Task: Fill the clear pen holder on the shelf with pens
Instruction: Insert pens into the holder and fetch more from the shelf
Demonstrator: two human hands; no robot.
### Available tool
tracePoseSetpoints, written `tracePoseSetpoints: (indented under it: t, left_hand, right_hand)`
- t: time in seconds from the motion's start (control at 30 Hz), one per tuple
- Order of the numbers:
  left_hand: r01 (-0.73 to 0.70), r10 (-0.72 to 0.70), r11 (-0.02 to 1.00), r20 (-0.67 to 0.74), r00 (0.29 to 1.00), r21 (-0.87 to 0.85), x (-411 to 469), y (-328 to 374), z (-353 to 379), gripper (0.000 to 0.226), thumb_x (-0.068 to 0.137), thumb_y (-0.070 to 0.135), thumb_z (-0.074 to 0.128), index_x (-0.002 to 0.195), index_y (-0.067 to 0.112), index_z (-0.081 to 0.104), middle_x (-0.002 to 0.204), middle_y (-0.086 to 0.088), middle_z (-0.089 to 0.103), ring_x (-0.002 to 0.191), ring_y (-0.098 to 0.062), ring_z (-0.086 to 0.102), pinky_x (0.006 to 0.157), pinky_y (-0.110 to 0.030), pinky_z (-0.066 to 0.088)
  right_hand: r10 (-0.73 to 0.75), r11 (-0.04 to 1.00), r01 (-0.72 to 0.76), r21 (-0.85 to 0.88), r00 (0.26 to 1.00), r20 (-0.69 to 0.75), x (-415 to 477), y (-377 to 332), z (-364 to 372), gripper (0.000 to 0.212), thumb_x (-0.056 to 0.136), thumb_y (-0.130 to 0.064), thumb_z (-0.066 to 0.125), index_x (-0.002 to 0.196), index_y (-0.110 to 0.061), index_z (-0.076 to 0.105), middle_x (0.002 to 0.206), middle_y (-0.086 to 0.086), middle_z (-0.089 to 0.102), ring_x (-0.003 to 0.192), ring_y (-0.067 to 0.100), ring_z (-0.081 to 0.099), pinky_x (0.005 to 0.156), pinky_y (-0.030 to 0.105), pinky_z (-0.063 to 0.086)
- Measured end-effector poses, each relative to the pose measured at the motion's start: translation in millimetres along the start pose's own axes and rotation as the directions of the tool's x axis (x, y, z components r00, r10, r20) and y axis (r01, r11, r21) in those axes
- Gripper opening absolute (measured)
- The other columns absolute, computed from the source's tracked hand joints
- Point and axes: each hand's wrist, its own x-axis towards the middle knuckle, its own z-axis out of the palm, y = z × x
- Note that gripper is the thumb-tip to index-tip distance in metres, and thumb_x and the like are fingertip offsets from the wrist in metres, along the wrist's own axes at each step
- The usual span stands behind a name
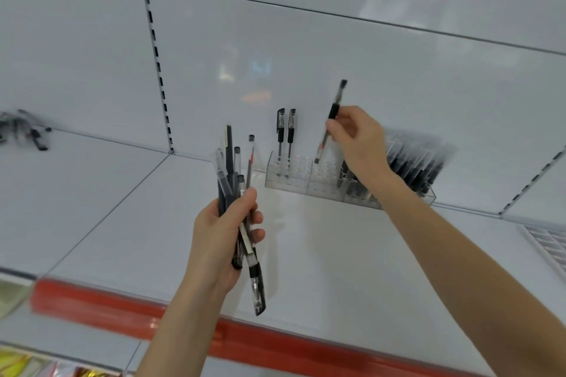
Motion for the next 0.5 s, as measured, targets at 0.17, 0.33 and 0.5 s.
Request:
tracePoseSetpoints:
  t: [0.17, 0.33, 0.5]
  left_hand:
    - [-0.009, 0.009, 1.000, -0.016, 1.000, -0.029, 2, -2, -2, 0.005, 0.084, 0.011, 0.062, 0.081, 0.007, 0.063, 0.067, -0.002, 0.065, 0.052, -0.006, 0.061, 0.046, -0.019, 0.051]
    - [-0.006, 0.003, 0.998, -0.049, 0.999, -0.061, 5, -3, -4, 0.006, 0.084, 0.013, 0.063, 0.081, 0.008, 0.063, 0.064, -0.001, 0.068, 0.056, -0.008, 0.065, 0.050, -0.020, 0.053]
    - [0.013, -0.016, 0.998, -0.056, 0.998, -0.057, 6, -5, -4, 0.006, 0.084, 0.015, 0.062, 0.082, 0.010, 0.063, 0.067, 0.000, 0.072, 0.058, -0.007, 0.066, 0.052, -0.020, 0.054]
  right_hand:
    - [0.119, 0.993, -0.119, 0.015, 0.993, 0.025, 28, 10, 22, 0.010, 0.088, -0.009, 0.056, 0.097, -0.007, 0.057, 0.091, 0.013, 0.065, 0.086, 0.026, 0.065, 0.084, 0.036, 0.054]
    - [0.128, 0.989, -0.120, -0.082, 0.986, 0.106, 30, 18, 37, 0.014, 0.089, -0.008, 0.054, 0.100, 0.000, 0.057, 0.096, 0.019, 0.066, 0.085, 0.025, 0.063, 0.080, 0.028, 0.049]
    - [0.187, 0.973, -0.154, -0.173, 0.962, 0.200, 27, 31, 43, 0.017, 0.088, -0.014, 0.055, 0.100, -0.003, 0.058, 0.095, 0.018, 0.067, 0.091, 0.031, 0.063, 0.089, 0.045, 0.049]
